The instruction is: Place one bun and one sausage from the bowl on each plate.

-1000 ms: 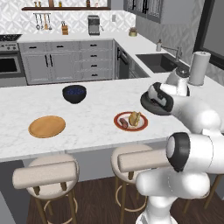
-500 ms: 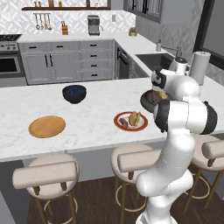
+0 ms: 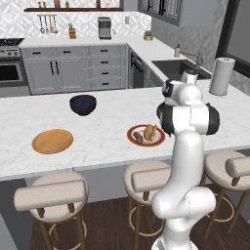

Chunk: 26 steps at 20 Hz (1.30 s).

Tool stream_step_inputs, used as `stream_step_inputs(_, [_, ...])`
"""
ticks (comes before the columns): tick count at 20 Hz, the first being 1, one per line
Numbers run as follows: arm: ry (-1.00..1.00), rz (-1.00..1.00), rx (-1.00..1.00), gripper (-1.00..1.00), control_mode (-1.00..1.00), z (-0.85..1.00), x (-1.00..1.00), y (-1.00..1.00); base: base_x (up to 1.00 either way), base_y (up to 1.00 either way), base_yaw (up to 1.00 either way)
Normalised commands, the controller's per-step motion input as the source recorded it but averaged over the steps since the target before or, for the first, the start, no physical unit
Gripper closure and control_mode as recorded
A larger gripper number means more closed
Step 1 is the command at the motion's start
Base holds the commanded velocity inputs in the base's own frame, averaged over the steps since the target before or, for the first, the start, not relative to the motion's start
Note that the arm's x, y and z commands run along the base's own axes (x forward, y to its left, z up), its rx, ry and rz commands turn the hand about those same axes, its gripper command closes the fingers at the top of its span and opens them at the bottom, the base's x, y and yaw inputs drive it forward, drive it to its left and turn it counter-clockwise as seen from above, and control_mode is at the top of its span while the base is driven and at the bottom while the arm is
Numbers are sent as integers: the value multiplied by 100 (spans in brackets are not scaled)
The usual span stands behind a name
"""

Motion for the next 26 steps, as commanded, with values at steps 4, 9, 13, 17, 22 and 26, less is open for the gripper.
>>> stream_step_inputs(4, [0,0,1,-100,-100,-23,17,-11,0,0,0])
stream_step_inputs(9, [0,0,1,-100,-100,-43,21,3,0,0,0])
stream_step_inputs(13, [0,0,0,-100,-100,-25,45,4,0,0,0])
stream_step_inputs(17, [0,0,0,-100,-100,-23,50,3,0,0,0])
stream_step_inputs(22, [0,0,0,-100,-100,-38,19,0,0,0,0])
stream_step_inputs(26, [-2,0,-1,-100,-100,-58,2,-3,0,0,0])
